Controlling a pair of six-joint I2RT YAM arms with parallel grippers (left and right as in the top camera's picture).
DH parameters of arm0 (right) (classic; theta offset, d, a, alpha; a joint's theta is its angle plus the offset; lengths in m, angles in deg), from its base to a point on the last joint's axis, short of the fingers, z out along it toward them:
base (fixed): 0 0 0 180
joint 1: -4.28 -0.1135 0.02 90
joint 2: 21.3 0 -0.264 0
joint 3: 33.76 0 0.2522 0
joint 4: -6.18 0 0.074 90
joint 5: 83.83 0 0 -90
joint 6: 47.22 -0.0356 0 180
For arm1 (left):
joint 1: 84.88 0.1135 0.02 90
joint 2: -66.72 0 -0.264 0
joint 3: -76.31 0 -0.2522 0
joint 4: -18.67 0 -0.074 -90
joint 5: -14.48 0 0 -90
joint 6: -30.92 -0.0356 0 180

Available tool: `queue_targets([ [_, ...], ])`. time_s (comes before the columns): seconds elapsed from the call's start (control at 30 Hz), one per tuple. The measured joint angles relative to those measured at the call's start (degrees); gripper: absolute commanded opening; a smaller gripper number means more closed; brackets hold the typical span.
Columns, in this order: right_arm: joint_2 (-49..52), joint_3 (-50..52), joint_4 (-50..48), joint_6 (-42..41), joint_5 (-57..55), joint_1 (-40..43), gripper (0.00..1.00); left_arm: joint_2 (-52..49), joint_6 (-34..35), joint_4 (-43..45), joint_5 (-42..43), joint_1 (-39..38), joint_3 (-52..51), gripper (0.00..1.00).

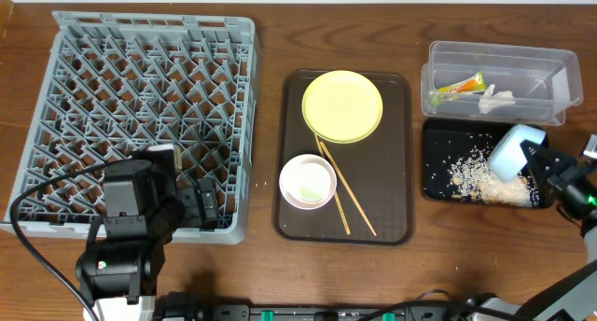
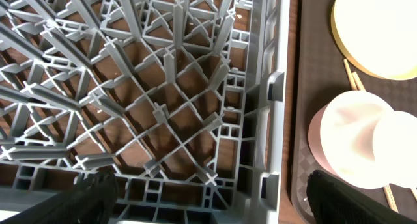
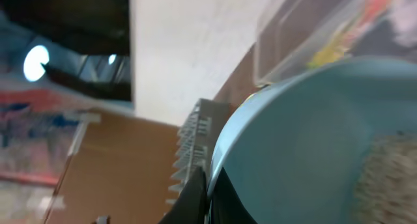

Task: Sort waste into correct bins and load items into the dishwasher
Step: 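Tip the blue bowl over the black tray to dump rice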

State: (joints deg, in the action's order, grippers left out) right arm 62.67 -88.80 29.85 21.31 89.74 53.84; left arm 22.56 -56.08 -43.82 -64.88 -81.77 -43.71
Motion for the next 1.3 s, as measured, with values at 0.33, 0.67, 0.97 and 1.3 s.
queue_targets([
  [0.33, 0.00, 0.04, -2.58, 1.70, 3.45, -2.29, 0.01, 0.00, -0.02, 0.00, 0.00, 0.00, 0.00, 0.94],
  [0.67, 0.00, 0.11, -11.74, 2.89, 4.09, -3.06, 0.01, 0.00, 0.00, 0.02, 0.00, 0.00, 0.00, 0.94],
  [0.97, 0.00, 0.11, -12.24, 2.49, 2.56, -5.03, 0.01, 0.00, -0.02, 0.00, -0.02, 0.00, 0.00, 0.94],
  [1.3, 0.02, 0.24, -12.66, -13.49, -4.02, -5.16, 0.01, 0.02, 0.00, 0.02, -0.02, 0.00, 0.00, 0.94],
])
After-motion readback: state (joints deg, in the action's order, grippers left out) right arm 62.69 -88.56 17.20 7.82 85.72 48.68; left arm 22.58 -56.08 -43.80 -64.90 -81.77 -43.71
